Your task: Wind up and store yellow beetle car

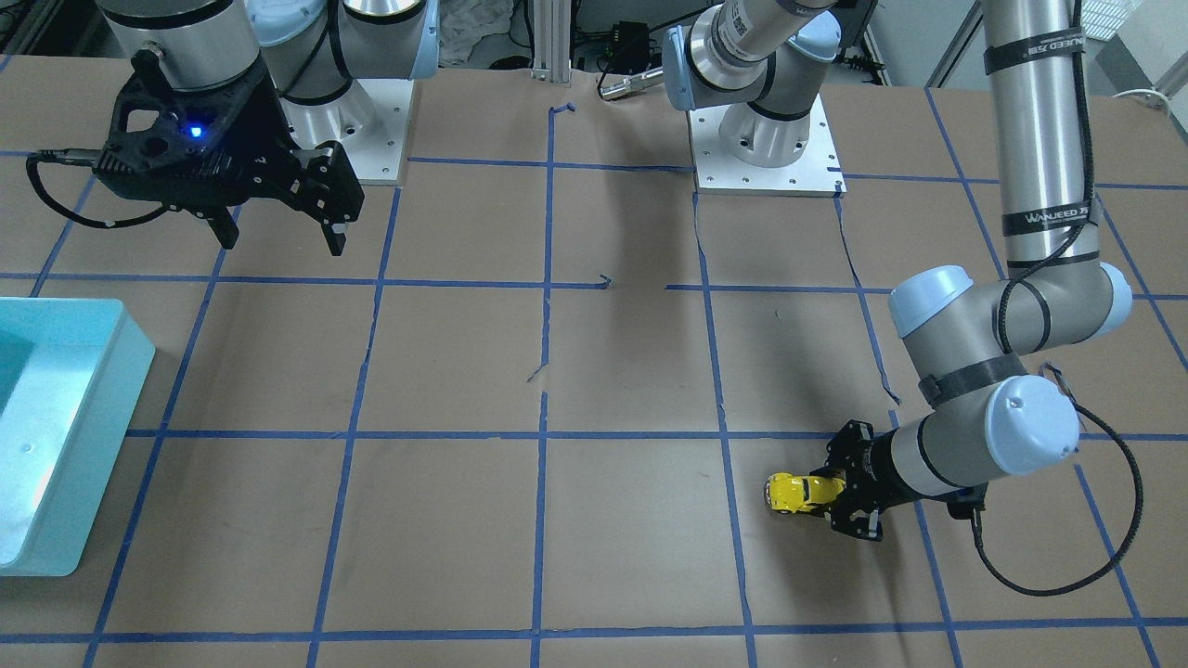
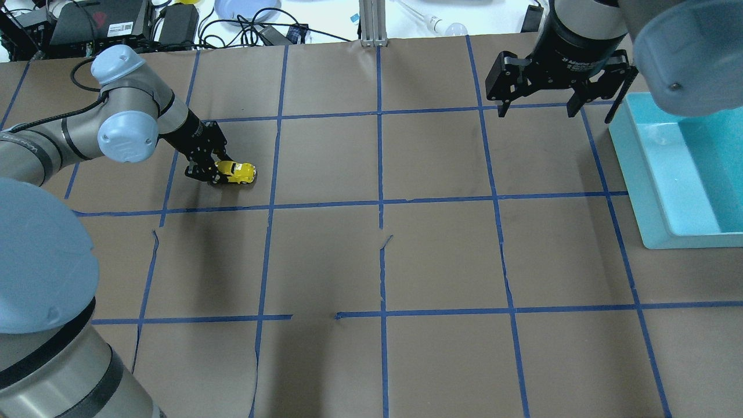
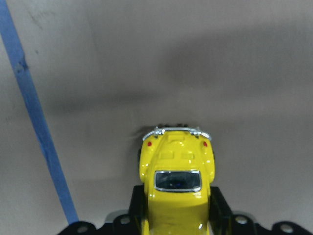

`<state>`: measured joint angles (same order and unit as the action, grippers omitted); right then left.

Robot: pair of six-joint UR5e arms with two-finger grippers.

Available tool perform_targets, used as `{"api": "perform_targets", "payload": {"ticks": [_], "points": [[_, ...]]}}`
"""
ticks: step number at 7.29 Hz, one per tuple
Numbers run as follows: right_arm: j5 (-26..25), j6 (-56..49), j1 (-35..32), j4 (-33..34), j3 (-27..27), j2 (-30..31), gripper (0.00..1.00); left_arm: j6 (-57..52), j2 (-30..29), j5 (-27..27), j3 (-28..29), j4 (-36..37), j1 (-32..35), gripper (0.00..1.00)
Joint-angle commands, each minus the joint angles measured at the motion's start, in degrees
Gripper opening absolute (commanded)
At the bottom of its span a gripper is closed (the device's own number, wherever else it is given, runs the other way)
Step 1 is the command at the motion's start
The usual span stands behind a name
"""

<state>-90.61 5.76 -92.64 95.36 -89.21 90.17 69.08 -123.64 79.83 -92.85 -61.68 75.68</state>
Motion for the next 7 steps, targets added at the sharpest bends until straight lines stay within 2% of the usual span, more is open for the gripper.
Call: {"api": "perform_targets", "payload": {"ticks": [1, 2, 3, 6, 7], "points": [[0.0, 0.0, 0.0, 0.0, 0.0, 0.0, 1.00, 0.3, -0.1, 0.0, 0.1, 0.1, -0.1, 0.14], [0.0, 0.0, 0.0, 0.0, 0.0, 0.0, 1.00, 1.0, 0.1, -0.3, 0.0, 0.9, -0.1, 0.92], [0.1, 0.0, 0.0, 0.0, 0.0, 0.0, 1.00, 0.5, 0.8, -0.4, 0.4, 0.9, -0.1, 1.00], [0.1, 0.0, 0.0, 0.0, 0.0, 0.0, 1.00, -1.7, 4.2, -0.3, 1.9, 0.0, 0.1, 1.00], [0.1, 0.0, 0.0, 0.0, 0.0, 0.0, 1.00, -8.3, 5.2, -0.1, 1.8, -0.9, 0.1, 1.00]]}}
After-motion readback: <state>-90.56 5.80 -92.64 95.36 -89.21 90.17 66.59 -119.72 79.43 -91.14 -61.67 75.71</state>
